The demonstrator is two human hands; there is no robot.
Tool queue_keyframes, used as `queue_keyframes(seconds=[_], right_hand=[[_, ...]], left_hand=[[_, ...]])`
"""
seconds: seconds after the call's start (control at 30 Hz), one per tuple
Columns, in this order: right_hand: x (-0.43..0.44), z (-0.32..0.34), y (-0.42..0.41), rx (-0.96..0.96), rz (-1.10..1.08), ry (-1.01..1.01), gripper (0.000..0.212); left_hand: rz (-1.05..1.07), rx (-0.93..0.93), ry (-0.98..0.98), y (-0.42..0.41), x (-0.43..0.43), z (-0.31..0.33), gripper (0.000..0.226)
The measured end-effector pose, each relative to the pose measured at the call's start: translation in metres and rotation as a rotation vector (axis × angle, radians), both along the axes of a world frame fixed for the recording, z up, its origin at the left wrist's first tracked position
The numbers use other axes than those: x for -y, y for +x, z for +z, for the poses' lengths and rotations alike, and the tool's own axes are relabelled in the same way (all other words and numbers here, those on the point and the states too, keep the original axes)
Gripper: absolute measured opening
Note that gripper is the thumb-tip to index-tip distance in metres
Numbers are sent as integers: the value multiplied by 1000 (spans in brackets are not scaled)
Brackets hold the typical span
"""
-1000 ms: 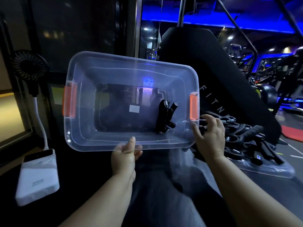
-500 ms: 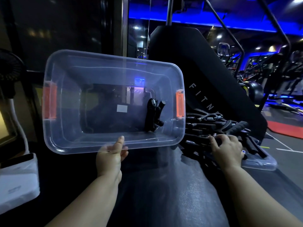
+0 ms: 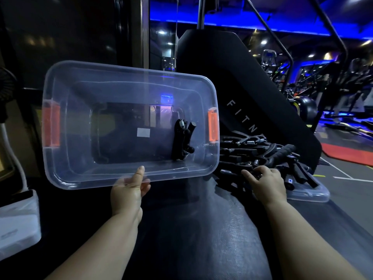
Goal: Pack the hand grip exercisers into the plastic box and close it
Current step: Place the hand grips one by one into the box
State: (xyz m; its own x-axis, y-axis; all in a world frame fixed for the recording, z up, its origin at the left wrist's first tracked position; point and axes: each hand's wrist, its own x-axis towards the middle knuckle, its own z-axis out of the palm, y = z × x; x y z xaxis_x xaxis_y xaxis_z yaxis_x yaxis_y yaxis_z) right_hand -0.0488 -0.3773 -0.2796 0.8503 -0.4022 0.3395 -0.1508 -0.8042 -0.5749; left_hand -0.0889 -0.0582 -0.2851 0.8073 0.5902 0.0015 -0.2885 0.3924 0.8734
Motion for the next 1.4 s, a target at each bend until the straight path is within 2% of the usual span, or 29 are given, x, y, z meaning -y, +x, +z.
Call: queue_keyframes(seconds=[0.47,0.73,0.87,0.93,1.0,1.07,1.23,1.4], right_hand=[[0,17,-16,-304,81,53,99],[-4,20,-18,-270,61,167,79],[0,21,-16,-287,143,383,61],[2,22,-16,-336,202,437,60],[3,25,-19,-410,226,443,65],[1,32,-26,-477,249,422,61],[-1,33,-34,-537,226,305,77],[-1,36,-37,-556,283,306,47]], left_hand=[[-5,12,14,1,0,-2,21],[-9,7,9,0,0,-2,21],[-7,10,15,-1,0,0,21],[-9,10,17,-2,1,1,21],[-10,10,20,-2,1,1,21],[-10,7,22,-2,1,0,21],[-10,9,28,0,0,-2,21],[-10,0,30,4,-2,-5,22]])
